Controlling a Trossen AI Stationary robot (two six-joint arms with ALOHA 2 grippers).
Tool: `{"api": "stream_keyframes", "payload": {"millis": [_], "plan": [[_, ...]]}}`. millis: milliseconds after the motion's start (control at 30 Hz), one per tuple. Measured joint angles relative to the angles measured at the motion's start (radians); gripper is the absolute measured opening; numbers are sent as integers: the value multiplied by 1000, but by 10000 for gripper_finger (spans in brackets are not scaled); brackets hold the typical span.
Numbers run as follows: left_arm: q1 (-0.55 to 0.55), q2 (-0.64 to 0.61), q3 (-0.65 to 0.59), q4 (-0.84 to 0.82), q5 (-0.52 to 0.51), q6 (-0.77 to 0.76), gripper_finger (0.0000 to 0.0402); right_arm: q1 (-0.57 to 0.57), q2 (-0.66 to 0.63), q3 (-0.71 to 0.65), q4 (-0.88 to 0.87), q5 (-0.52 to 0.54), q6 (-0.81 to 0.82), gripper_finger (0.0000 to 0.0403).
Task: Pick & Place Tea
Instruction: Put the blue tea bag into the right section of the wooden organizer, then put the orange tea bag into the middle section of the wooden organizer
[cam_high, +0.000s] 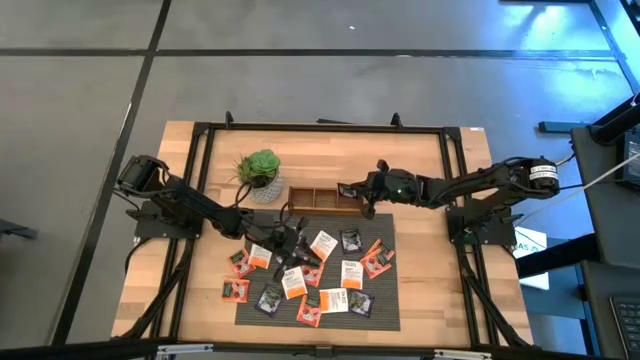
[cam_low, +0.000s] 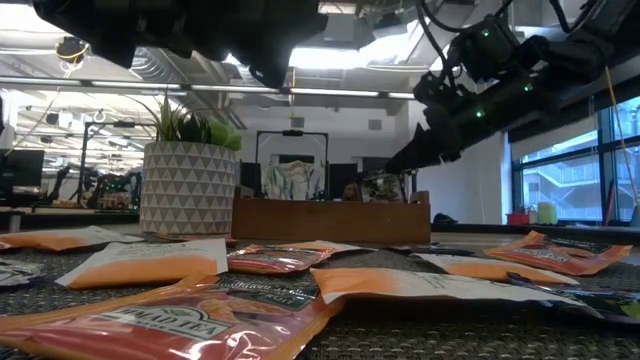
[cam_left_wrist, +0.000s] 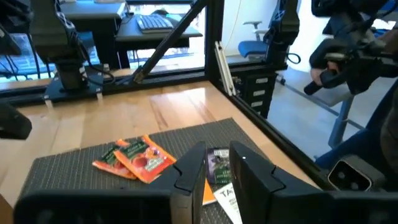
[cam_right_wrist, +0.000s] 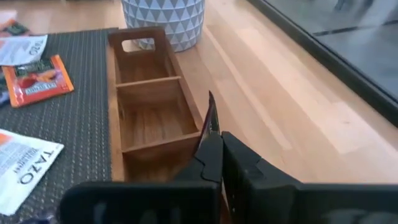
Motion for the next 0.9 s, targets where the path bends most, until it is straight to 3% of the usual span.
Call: {"api": "stream_keyframes", "payload": {"millis": [267, 500, 700, 900], "plan": [[1, 0, 0, -50, -1, 4, 72, 0, 0, 0, -1, 2, -45, 59], [25, 0, 0, -146, -56, 23, 68, 0, -35, 0, 3, 138, -64, 108], [93, 0, 0, -160, -151, 46, 70, 1, -100, 0, 16, 138, -79, 115], [170, -1, 1, -124, -174, -31, 69, 1, -109, 0, 12, 126, 38, 116]]}}
